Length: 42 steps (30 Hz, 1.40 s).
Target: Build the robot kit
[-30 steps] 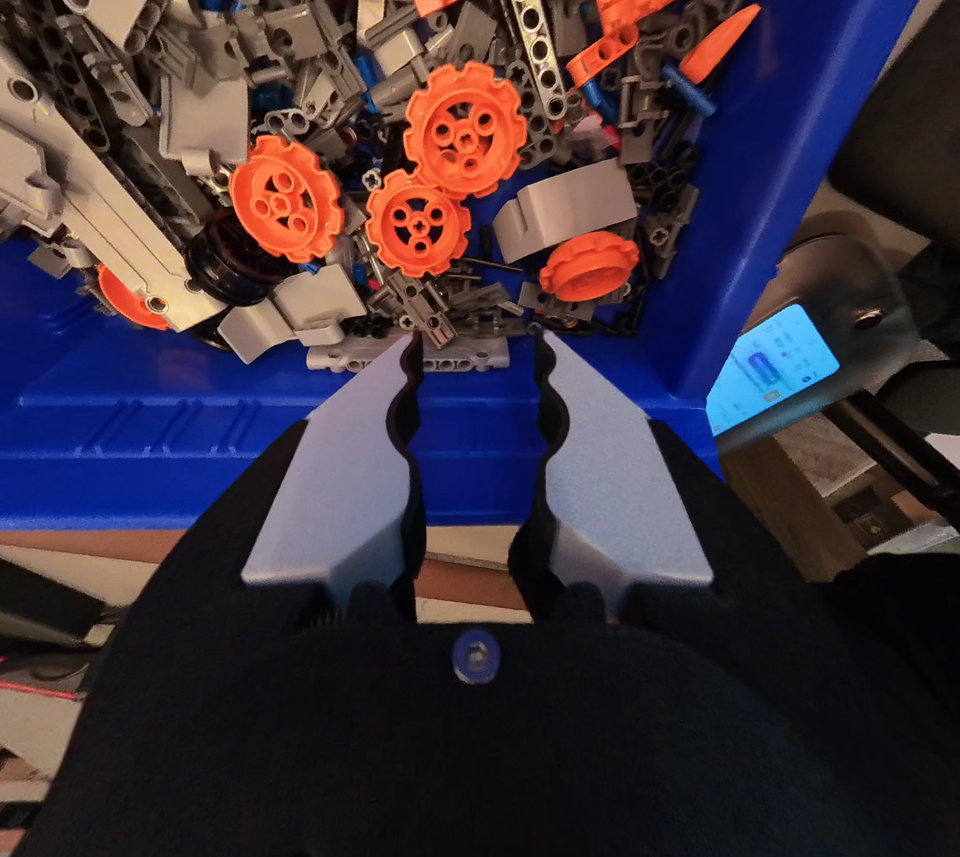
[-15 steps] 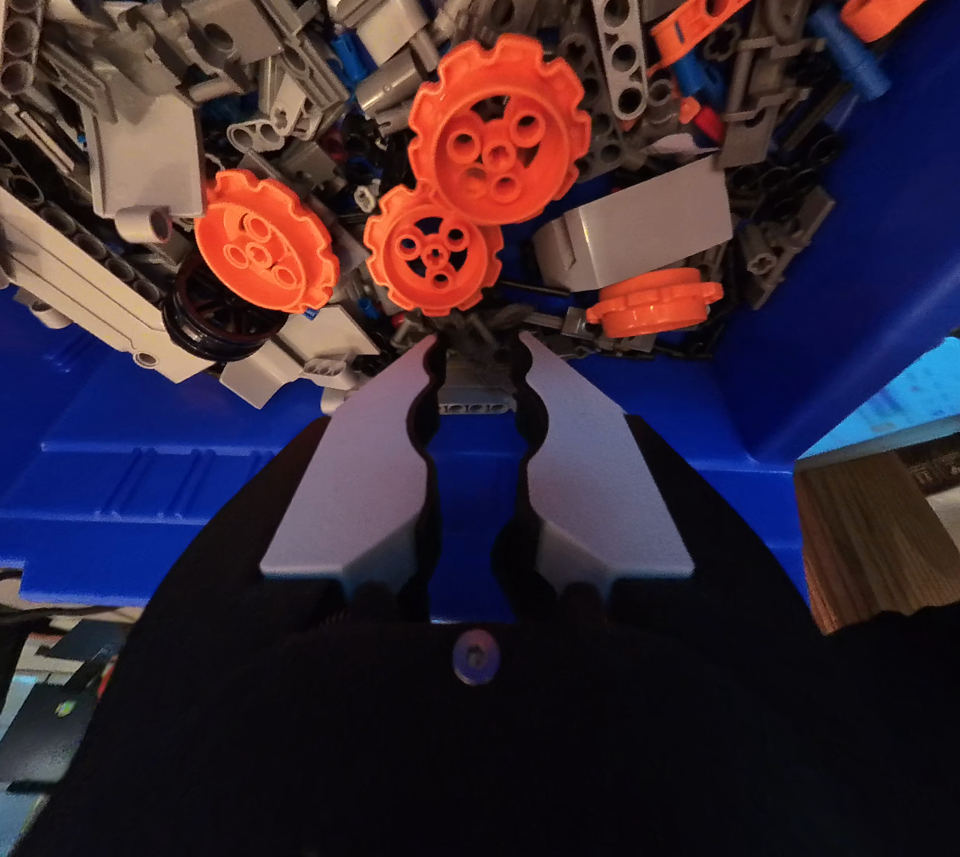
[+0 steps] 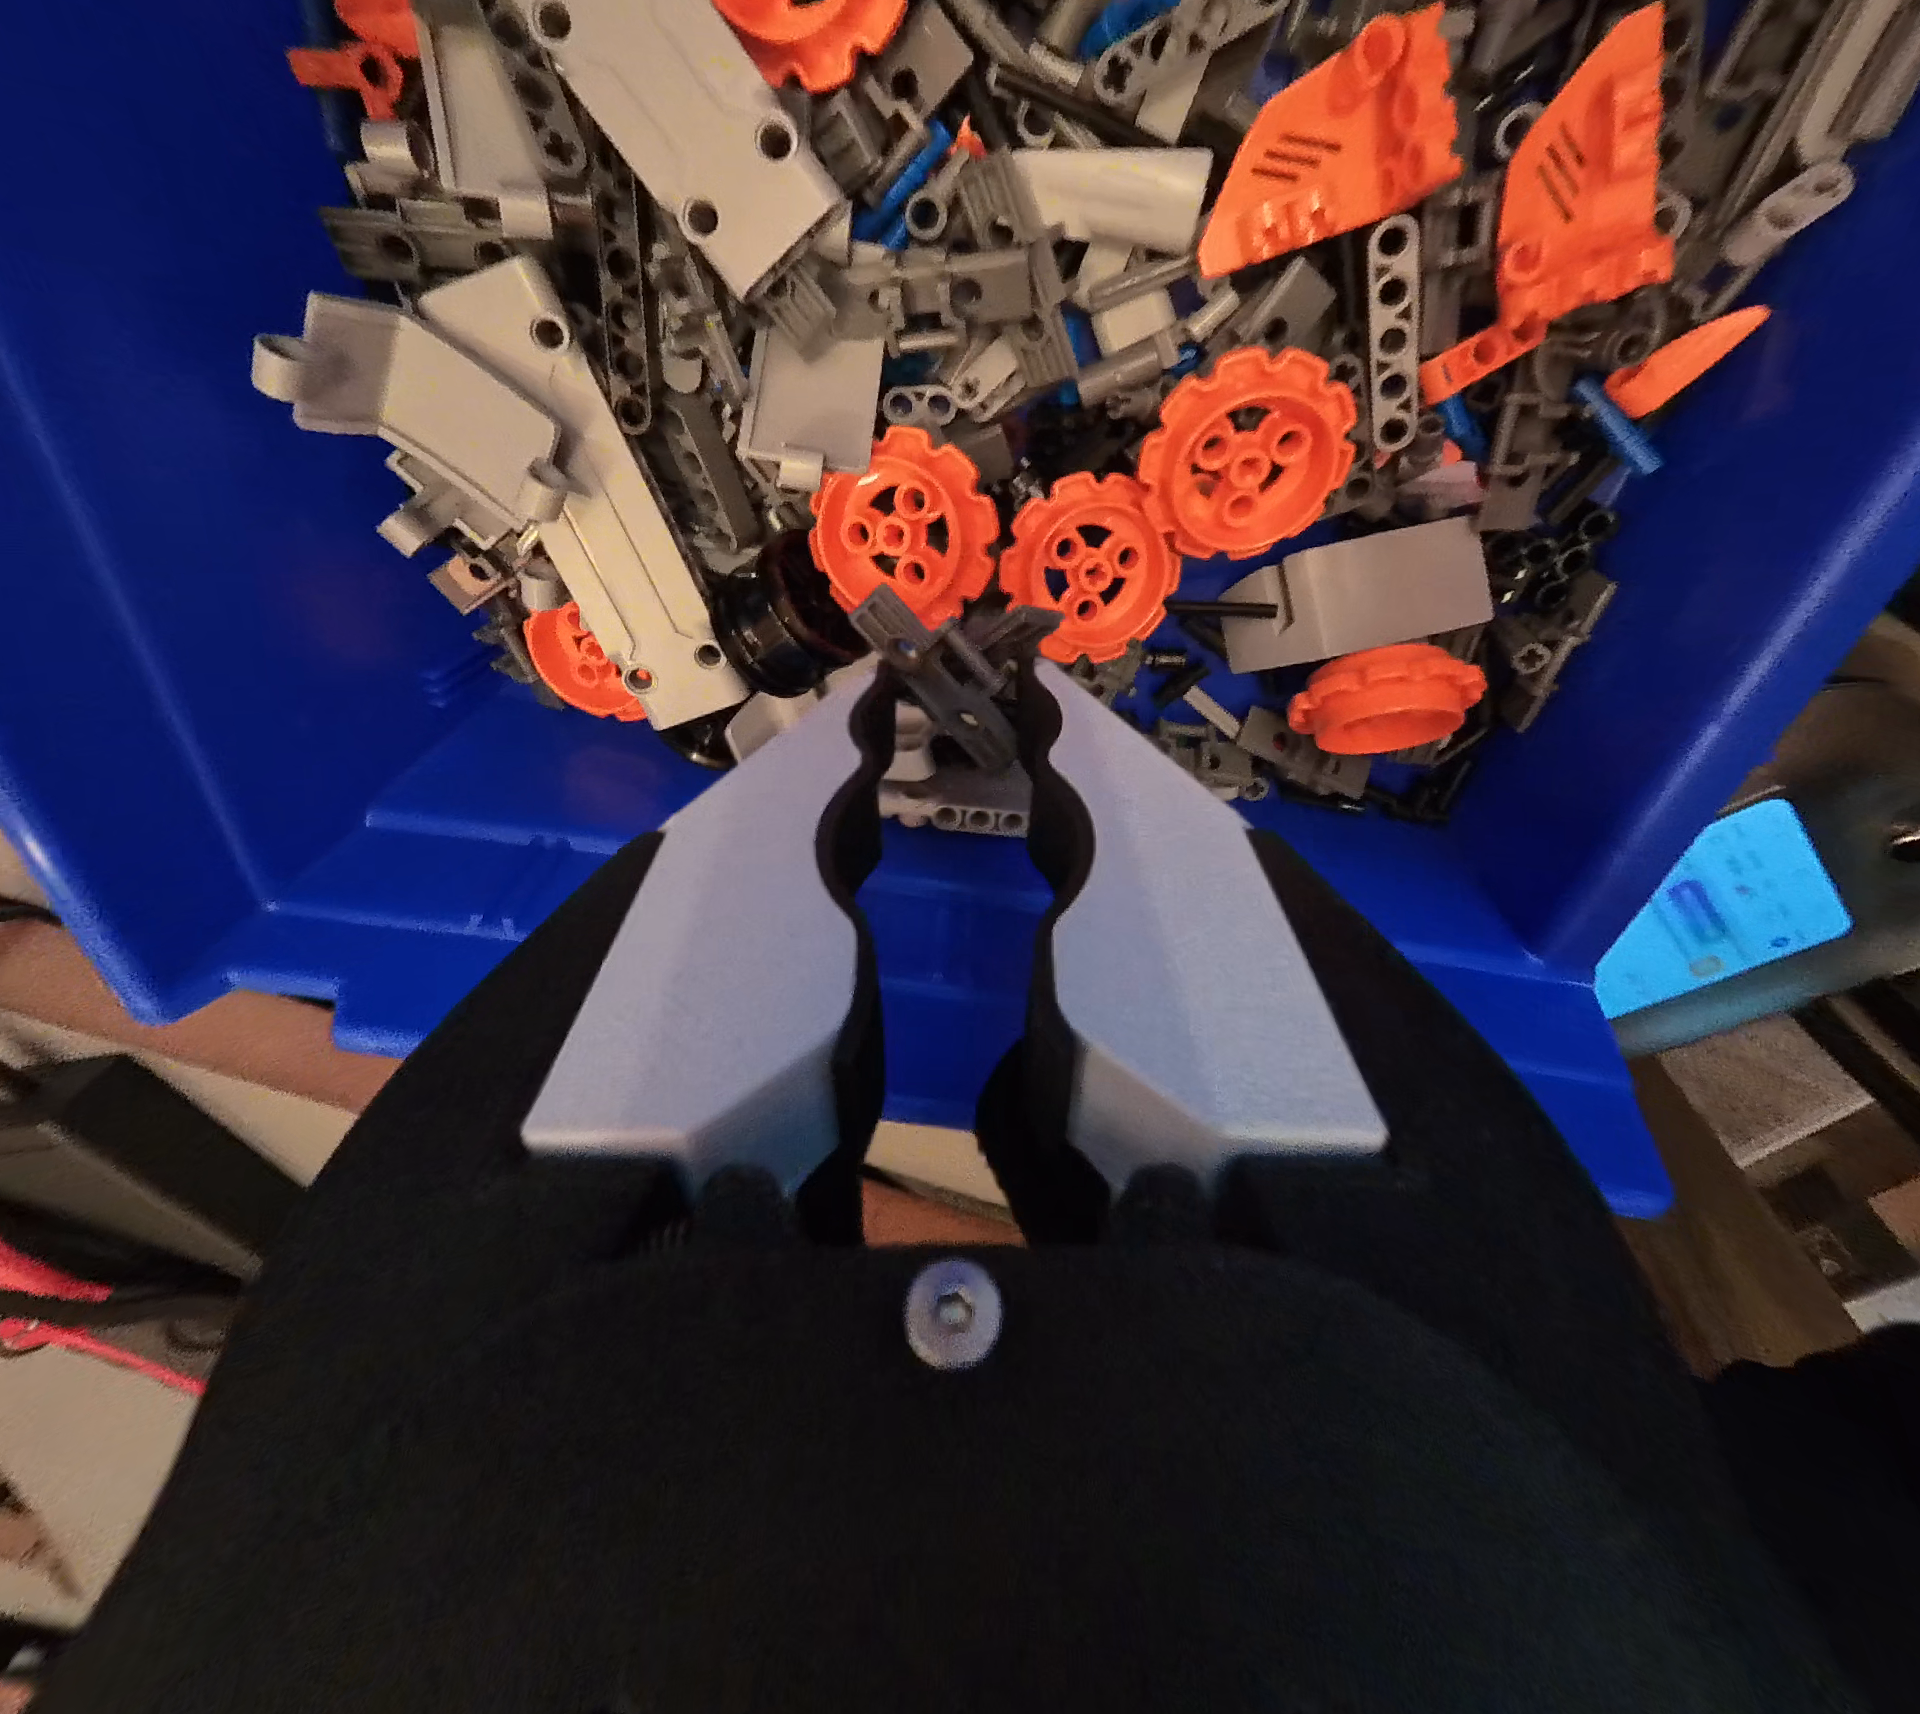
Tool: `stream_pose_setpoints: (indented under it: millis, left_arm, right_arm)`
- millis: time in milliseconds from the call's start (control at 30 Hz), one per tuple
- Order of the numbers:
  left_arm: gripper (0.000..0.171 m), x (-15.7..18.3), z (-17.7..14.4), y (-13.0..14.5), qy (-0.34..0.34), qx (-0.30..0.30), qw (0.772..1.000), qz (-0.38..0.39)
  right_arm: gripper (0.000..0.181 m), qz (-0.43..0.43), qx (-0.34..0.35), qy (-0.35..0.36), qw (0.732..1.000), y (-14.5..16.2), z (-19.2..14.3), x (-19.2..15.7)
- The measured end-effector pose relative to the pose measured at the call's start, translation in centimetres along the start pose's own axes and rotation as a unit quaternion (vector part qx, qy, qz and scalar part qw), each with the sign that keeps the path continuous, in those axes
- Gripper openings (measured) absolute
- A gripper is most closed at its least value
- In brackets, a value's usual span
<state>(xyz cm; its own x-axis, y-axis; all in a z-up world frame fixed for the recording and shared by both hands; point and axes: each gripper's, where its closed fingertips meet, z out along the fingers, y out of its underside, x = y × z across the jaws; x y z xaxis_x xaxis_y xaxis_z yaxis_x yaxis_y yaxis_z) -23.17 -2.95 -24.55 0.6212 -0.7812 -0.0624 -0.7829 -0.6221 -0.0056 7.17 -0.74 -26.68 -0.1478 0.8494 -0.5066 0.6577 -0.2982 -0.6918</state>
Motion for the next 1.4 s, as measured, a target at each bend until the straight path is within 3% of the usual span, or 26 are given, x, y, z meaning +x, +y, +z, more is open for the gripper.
stream_pose_setpoints:
  millis: [167,300,367,500,600,833,1100,1167,1200,1400]
  left_arm:
    - [0.022,1.1,-0.1,-0.7,0.035,0.017,0.999,-0.001]
    - [0.024,5.2,0.6,-0.6,0.117,0.001,0.992,0.039]
    - [0.037,5.3,0.9,-0.6,0.107,-0.007,0.993,0.043]
    - [0.041,2.7,0.4,0.1,0.065,-0.004,0.998,0.008]
    - [0.044,0.1,0.7,2.1,0.007,-0.052,0.999,-0.004]
    - [0.059,-0.9,2.5,2.5,-0.039,-0.106,0.993,0.027]
    - [0.042,-1.5,3.2,2.7,-0.053,-0.118,0.991,0.035]
    - [0.036,-1.4,2.9,2.5,-0.041,-0.107,0.993,0.027]
    - [0.020,-1.3,2.7,2.0,-0.036,-0.089,0.995,0.025]
    - [0.012,-2.3,1.5,1.1,-0.038,-0.055,0.998,0.012]
  right_arm:
    - [0.015,0.001,-0.001,-0.001,1.000,0.0,0.0,0.0]
    - [0.015,0.001,-0.001,-0.001,1.000,0.1,0.1,0.0]
    - [0.015,0.001,-0.002,-0.001,1.000,0.1,0.1,0.0]
    - [0.015,0.000,-0.001,-0.001,1.000,0.0,0.0,0.0]
    - [0.015,0.001,0.000,-0.002,1.000,0.0,0.0,0.0]
    - [0.015,0.001,0.000,-0.002,1.000,0.0,0.0,0.0]
    - [0.015,0.001,0.002,-0.003,1.000,-0.1,0.0,-0.1]
    - [0.016,-0.001,0.002,-0.003,1.000,-0.1,0.0,-0.2]
    - [0.015,-0.001,0.003,-0.003,1.000,-0.1,0.0,-0.2]
    - [0.016,-0.001,0.003,-0.004,1.000,-0.1,0.0,-0.2]
